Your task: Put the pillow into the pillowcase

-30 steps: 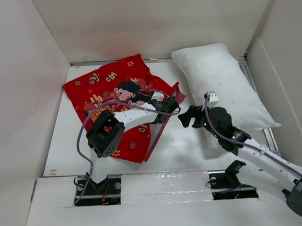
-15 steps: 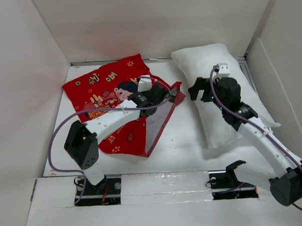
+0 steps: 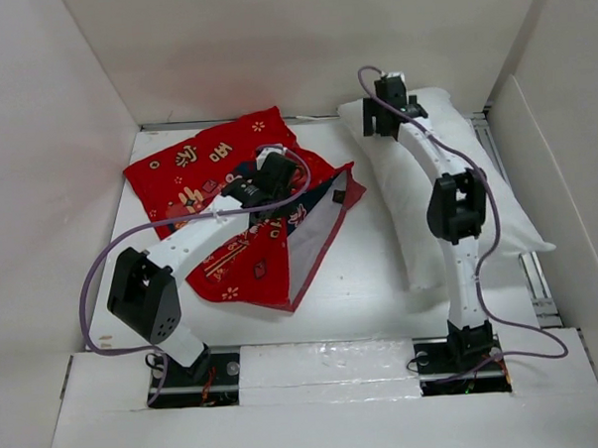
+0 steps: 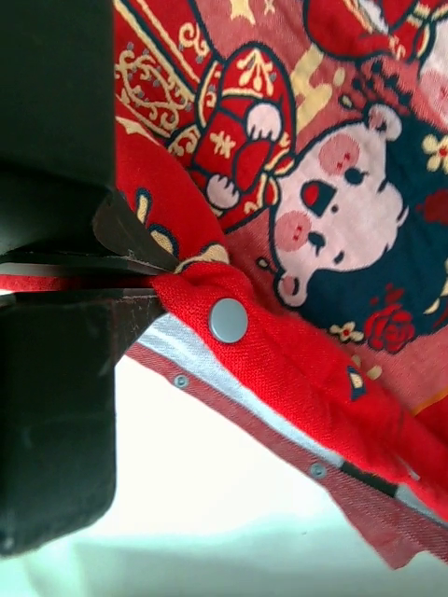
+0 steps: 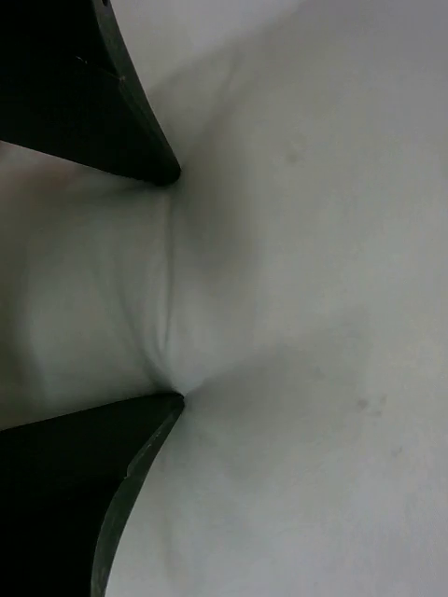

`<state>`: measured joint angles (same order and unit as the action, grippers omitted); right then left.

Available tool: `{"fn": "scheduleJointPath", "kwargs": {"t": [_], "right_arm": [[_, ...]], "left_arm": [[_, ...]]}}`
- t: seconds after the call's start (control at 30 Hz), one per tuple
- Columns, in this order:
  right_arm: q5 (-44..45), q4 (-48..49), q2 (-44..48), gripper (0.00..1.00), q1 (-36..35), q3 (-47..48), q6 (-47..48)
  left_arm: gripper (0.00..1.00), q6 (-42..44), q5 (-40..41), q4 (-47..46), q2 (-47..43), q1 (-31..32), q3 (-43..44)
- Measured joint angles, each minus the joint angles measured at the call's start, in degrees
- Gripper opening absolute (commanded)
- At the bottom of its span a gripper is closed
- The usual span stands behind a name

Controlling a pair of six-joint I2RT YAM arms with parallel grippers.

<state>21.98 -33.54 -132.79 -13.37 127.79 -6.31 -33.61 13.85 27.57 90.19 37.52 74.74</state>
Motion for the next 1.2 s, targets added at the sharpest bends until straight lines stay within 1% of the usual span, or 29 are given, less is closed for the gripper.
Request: {"fn": "scheduleJointPath", "kwargs": {"t": [0.03,0.07,0.1,0.17,0.2,0.3,0.37,0.4,0.47,0.57,0.63,0.7,0.8,0.87,1.0,1.2], "right_arm": [[0.33,-1.49,-3.72,1.00,0.50,1.57,0.02],[0.31,-2.16,-6.12,0.96,0.85,1.92,0.07],[0.15,-2.36,-7.50,0.84,0.98,1.88,0.15],[-1.60,-1.66,-7.17,0.22,0.92,1.20,0.70],[-2.95,-0.87,-5.81,0.00,0.92,0.31,0.63],[-7.67,1.62,-0.92,0.00,1.88,-3.39,-0.20],[-9.46,5.73,5.18,0.00,2.82,-12.70,-0.92],[-9.97,8.59,8.94,0.00,3.13,-18.84,-1.29],[-10.23,12.57,18.34,0.00,3.61,-31.58,-2.29],[-9.29,13.11,34.82,0.00,2.97,-47.25,-3.04],[-6.78,12.02,45.90,0.00,1.29,-55.08,-3.76],[-4.85,11.08,56.02,0.00,-1.60,-60.78,-4.31],[-3.50,10.78,67.60,0.00,-7.02,-67.41,-5.18],[-4.90,10.14,72.81,0.00,-9.53,-70.62,-5.53],[-10.29,9.25,77.57,0.00,-13.07,-74.42,-4.55],[-20.87,6.91,85.29,0.00,-22.67,-77.72,-2.86]], "left_arm": [[0.00,0.20,-0.57,-0.02,0.00,0.04,0.00],[0.00,0.35,-1.20,0.00,0.00,-0.02,0.00],[0.00,0.44,-1.84,-0.04,-0.02,-0.17,0.04],[0.00,0.76,-3.67,-0.11,0.00,-0.92,0.24],[0.00,0.90,-4.42,-0.09,-0.02,-1.36,0.44],[0.00,1.44,-5.92,0.09,0.07,-2.40,1.92],[0.00,1.68,-6.95,0.07,0.13,-2.97,3.41],[0.00,1.75,-7.93,-0.02,0.26,-3.43,4.22],[0.00,1.88,-10.60,-0.90,0.55,-3.98,5.20],[0.00,1.92,-13.73,-1.31,2.23,-5.53,7.21],[0.00,1.95,-15.08,-1.11,4.00,-6.27,9.01],[0.00,1.99,-16.13,-1.14,5.77,-6.84,10.78],[0.00,2.29,-17.86,-0.50,8.04,-7.17,13.20],[0.00,2.34,-19.02,0.07,8.85,-7.26,14.49],[0.00,2.84,-19.89,1.22,9.11,-7.26,16.37],[0.00,3.39,-19.85,2.78,9.31,-8.00,19.39]]}}
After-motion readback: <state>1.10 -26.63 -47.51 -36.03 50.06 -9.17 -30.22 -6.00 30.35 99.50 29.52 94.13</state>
